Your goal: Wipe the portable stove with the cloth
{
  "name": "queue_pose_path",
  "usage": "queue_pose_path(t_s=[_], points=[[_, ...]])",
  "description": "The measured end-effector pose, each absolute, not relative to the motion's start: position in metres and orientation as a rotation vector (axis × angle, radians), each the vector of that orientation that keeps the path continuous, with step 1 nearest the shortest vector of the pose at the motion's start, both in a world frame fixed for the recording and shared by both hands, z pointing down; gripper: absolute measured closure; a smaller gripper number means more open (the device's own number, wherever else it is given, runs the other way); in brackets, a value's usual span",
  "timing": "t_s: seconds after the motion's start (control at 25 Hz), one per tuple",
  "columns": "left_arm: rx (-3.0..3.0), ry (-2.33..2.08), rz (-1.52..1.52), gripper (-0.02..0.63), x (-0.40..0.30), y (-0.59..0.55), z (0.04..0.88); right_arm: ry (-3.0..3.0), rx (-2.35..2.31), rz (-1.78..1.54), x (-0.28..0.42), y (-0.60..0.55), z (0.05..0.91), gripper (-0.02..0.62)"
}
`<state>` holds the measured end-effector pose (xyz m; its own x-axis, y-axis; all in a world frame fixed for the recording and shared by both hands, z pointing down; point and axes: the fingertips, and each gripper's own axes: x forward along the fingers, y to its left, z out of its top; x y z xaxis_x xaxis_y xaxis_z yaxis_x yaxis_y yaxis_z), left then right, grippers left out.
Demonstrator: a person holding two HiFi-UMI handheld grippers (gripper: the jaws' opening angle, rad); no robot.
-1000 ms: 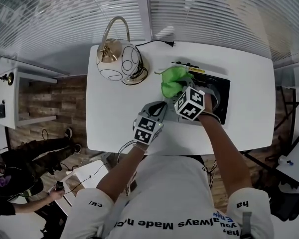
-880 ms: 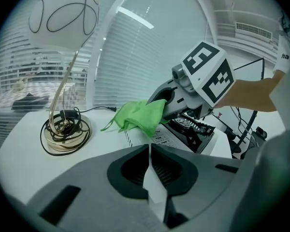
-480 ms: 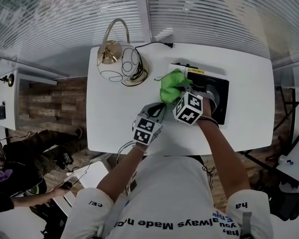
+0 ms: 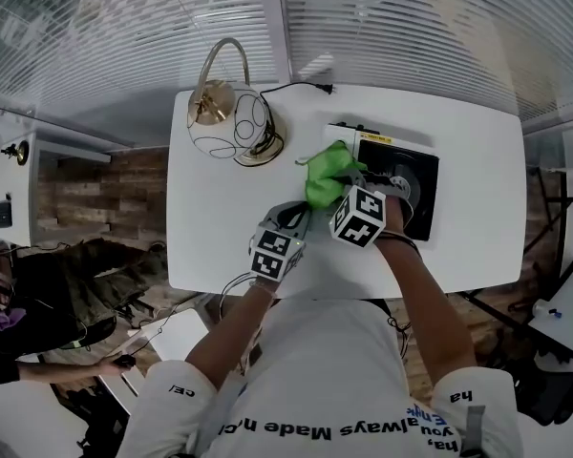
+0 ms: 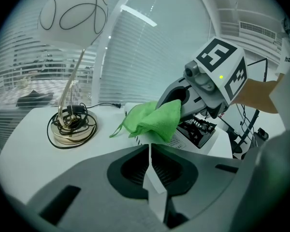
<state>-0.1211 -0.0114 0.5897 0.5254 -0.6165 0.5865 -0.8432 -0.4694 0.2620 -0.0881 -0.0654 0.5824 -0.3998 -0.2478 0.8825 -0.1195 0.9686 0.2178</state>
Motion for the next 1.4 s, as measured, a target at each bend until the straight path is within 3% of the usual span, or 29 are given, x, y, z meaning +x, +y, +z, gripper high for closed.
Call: queue_pose_path(t_s=[1.4], points=[[2.198, -1.262, 0.588, 0.583, -0.144, -0.005, 0.585, -1.987, 0.094, -0.173, -0.097, 0.034, 0.582, 0.554]])
